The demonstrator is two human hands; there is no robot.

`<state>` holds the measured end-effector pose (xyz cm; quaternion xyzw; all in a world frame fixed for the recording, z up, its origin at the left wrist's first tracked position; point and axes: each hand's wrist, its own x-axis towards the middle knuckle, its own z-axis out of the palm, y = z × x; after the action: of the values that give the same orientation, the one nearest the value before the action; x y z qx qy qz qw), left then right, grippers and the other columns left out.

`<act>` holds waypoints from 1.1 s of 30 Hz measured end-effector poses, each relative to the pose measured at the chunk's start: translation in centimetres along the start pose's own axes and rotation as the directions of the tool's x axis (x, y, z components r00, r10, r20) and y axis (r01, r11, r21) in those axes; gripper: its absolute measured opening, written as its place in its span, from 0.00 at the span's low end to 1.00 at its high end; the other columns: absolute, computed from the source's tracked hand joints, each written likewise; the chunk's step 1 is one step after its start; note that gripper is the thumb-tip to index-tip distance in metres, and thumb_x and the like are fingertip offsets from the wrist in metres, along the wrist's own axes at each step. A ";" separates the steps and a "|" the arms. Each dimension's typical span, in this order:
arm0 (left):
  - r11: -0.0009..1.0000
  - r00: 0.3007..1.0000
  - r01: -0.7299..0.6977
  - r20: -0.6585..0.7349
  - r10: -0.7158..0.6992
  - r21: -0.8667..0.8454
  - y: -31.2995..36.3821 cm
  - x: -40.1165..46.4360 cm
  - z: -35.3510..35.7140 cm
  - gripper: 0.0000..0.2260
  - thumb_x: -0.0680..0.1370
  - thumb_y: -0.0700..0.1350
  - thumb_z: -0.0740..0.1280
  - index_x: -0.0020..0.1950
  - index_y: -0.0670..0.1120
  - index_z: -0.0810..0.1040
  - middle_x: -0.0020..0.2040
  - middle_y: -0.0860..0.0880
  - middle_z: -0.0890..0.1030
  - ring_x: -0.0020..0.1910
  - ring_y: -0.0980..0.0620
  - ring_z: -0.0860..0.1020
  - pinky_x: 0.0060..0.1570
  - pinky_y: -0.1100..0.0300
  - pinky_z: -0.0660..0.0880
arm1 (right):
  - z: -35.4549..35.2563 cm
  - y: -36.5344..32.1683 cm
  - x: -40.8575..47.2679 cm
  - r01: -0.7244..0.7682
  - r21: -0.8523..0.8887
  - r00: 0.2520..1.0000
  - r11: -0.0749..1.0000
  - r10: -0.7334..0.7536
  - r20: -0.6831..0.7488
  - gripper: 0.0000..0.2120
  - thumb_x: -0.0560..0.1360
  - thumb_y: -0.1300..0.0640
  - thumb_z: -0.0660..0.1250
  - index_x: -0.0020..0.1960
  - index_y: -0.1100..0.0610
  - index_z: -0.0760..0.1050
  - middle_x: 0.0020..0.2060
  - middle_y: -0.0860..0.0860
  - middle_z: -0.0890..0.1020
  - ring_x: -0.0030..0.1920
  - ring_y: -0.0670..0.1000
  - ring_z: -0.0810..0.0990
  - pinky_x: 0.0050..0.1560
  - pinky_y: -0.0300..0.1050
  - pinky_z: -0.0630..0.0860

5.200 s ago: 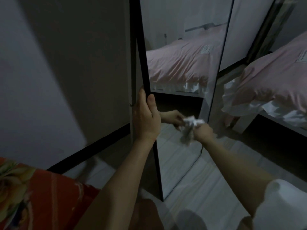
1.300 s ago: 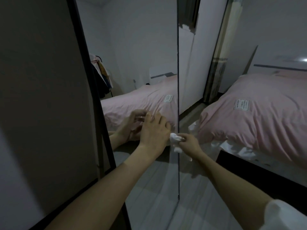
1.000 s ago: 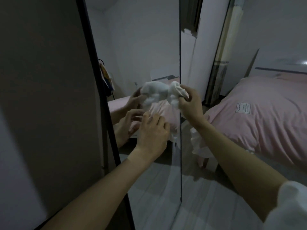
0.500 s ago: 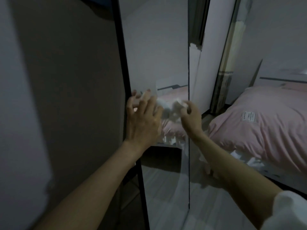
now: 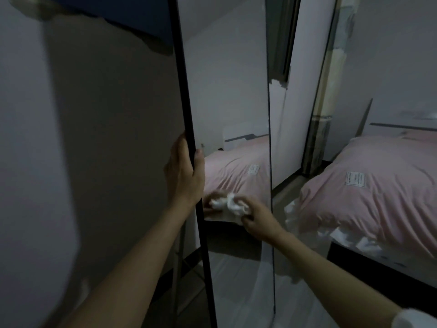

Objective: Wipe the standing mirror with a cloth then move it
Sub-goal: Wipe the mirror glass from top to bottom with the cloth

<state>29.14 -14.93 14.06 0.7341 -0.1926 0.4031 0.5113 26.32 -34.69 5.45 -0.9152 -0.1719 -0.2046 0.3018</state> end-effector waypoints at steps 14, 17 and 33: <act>0.989 0.992 -0.004 0.123 0.022 -0.148 -0.8 0.4 0.1 0.28 0.75 0.60 0.51 0.74 0.52 0.61 0.71 0.46 0.67 0.68 0.51 0.67 0.68 0.47 0.65 | -5.2 -9.2 7.8 0.154 -0.029 0.874 0.988 -0.150 -0.462 0.15 0.75 0.57 0.60 0.61 0.56 0.70 0.54 0.55 0.70 0.47 0.48 0.72 0.44 0.35 0.73; 0.989 0.993 0.025 0.120 -0.007 -0.148 -1.1 -0.3 0.2 0.32 0.75 0.61 0.48 0.76 0.49 0.56 0.76 0.47 0.60 0.74 0.52 0.59 0.73 0.54 0.57 | -0.9 -4.9 3.1 0.176 -0.028 0.930 0.984 -0.175 -0.322 0.15 0.74 0.57 0.62 0.60 0.55 0.72 0.54 0.51 0.69 0.47 0.44 0.73 0.45 0.35 0.74; 0.993 0.992 0.112 -0.055 -0.113 -0.023 -4.3 -12.2 3.7 0.24 0.79 0.61 0.45 0.72 0.54 0.49 0.74 0.52 0.53 0.72 0.58 0.51 0.71 0.69 0.45 | 1.7 0.4 0.0 -0.083 0.177 0.932 0.981 0.139 -0.335 0.18 0.72 0.71 0.63 0.60 0.60 0.70 0.53 0.50 0.70 0.55 0.48 0.71 0.53 0.26 0.68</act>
<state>26.26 -18.17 1.33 0.7271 -0.1405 0.3921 0.5458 26.96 -33.93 4.00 -0.8461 -0.0800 -0.3303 0.4106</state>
